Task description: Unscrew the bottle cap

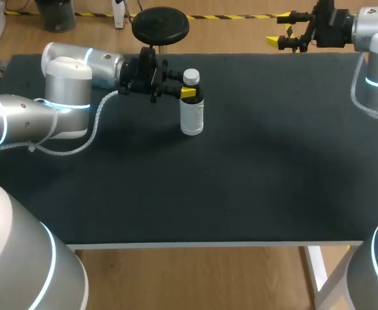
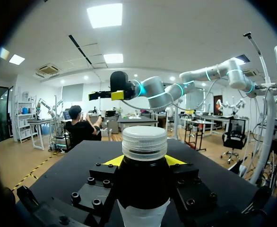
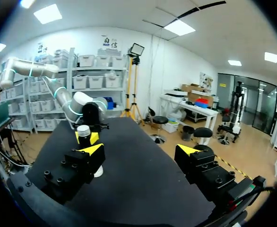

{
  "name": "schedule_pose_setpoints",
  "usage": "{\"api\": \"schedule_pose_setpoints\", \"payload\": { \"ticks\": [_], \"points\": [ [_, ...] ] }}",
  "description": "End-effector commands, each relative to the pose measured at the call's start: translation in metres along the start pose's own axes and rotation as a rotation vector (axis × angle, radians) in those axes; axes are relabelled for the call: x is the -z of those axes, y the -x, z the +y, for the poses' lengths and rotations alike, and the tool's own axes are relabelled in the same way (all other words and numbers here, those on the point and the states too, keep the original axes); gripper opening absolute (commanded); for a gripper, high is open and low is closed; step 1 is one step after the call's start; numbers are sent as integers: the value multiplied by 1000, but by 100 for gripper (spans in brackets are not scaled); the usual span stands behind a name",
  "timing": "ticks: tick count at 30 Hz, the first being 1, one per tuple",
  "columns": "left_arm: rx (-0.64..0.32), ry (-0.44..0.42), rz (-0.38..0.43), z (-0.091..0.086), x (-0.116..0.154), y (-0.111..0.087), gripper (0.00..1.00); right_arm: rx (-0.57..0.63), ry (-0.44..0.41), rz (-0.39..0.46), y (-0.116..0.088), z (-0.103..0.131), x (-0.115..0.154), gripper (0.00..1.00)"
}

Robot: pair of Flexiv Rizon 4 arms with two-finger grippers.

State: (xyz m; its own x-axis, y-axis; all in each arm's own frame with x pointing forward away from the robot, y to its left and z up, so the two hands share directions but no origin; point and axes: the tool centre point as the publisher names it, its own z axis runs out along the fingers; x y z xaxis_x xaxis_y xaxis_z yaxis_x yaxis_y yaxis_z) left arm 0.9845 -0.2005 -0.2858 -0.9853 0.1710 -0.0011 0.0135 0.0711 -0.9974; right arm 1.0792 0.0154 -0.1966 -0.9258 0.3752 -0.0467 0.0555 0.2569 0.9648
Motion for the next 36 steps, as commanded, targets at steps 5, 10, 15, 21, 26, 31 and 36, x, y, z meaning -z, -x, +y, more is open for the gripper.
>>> {"api": "schedule_pose_setpoints", "payload": {
  "ticks": [5, 10, 15, 21, 26, 31, 36],
  "points": [
    [-1, 0, 1, 0, 0, 0, 0, -12, 18, 196, -11, -3, -30, 100],
    [-1, 0, 1, 0, 0, 0, 0, -19, 21, 238, -28, -4, -46, 100],
    [-1, 0, 1, 0, 0, 0, 0, -20, 11, 266, -46, -7, -64, 100],
    [-1, 0, 1, 0, 0, 0, 0, -27, 13, 268, -57, -11, -77, 100],
    [-1, 0, 1, 0, 0, 0, 0, -32, 17, 270, -64, -11, -89, 100],
    [-1, 0, 1, 0, 0, 0, 0, -36, 14, 266, -71, -12, -103, 100],
    [-1, 0, 1, 0, 0, 0, 0, -39, 12, 280, -81, -10, -117, 100]
  ]
}}
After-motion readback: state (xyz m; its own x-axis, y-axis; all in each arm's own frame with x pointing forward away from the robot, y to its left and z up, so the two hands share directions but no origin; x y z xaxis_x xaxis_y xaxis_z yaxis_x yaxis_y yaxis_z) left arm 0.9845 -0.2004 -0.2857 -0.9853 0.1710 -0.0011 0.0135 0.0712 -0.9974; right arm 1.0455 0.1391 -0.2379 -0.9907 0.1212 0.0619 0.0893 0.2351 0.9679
